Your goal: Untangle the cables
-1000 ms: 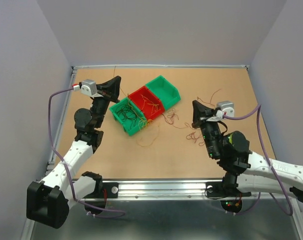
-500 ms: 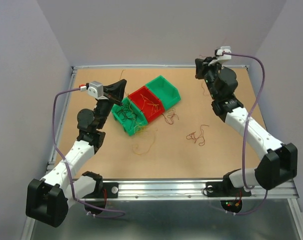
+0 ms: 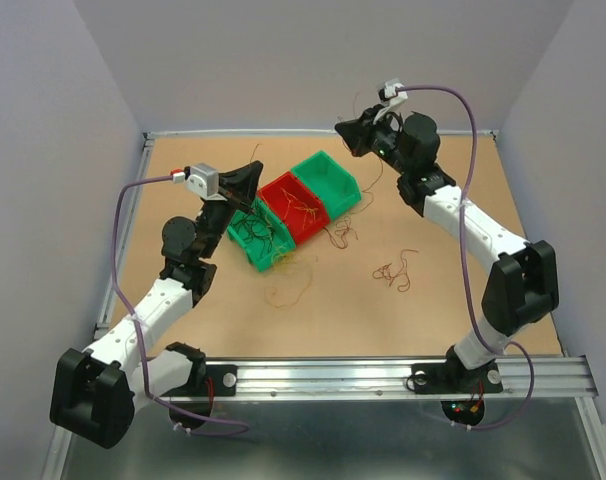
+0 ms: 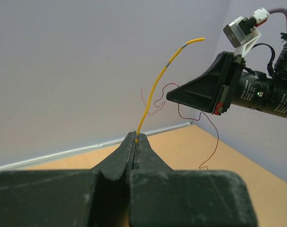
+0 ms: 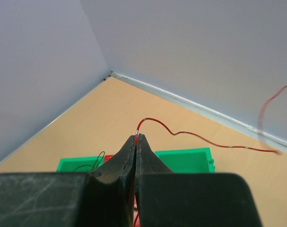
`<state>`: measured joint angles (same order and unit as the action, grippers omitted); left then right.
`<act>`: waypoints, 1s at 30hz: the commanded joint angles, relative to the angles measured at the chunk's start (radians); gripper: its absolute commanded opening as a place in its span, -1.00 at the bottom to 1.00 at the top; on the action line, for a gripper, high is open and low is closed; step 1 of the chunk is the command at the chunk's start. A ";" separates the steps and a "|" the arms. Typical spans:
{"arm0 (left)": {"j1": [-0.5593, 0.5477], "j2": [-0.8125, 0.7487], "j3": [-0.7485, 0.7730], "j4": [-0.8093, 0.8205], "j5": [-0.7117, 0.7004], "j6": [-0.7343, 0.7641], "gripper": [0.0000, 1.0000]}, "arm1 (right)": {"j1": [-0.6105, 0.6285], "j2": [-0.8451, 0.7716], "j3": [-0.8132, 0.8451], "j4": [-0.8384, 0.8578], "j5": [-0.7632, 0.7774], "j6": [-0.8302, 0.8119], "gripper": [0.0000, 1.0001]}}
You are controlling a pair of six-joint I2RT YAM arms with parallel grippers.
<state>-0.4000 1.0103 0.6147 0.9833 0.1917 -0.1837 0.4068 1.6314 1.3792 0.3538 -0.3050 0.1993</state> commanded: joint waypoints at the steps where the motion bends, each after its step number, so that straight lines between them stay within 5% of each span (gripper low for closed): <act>1: -0.008 -0.006 -0.006 0.069 -0.005 0.026 -1.00 | 0.000 0.044 0.073 0.054 -0.112 0.015 -0.99; 15: -0.020 0.001 -0.009 0.071 -0.009 0.036 -1.00 | 0.000 0.208 0.113 0.160 -0.319 -0.083 -0.99; 30: -0.026 -0.002 -0.010 0.069 -0.009 0.038 -1.00 | 0.000 0.292 0.102 0.195 -0.303 -0.117 -0.99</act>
<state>-0.4198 1.0279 0.6140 0.9848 0.1848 -0.1642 0.4068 1.9274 1.4216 0.4728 -0.6250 0.1013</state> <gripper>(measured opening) 0.037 0.022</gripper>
